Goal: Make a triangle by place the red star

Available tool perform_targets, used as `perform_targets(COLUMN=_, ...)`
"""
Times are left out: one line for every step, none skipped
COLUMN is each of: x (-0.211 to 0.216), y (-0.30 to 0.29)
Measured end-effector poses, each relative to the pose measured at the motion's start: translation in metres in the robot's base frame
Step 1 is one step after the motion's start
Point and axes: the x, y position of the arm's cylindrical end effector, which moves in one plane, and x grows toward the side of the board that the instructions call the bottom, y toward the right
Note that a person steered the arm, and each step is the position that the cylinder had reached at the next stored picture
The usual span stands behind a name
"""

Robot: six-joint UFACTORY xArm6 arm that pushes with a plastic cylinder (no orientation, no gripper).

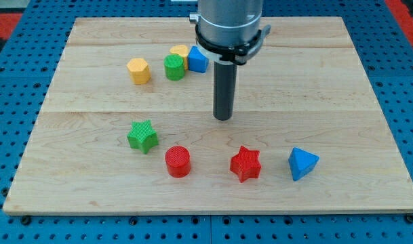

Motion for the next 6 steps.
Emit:
perform_targets(x=0.073, y=-0.022)
perform_targets(x=0.116, y=-0.024)
perform_targets(x=0.135, y=0.050)
perform_targets(x=0.100, y=0.078)
perform_targets(x=0.072, y=0.055)
perform_targets(x=0.087, y=0.038)
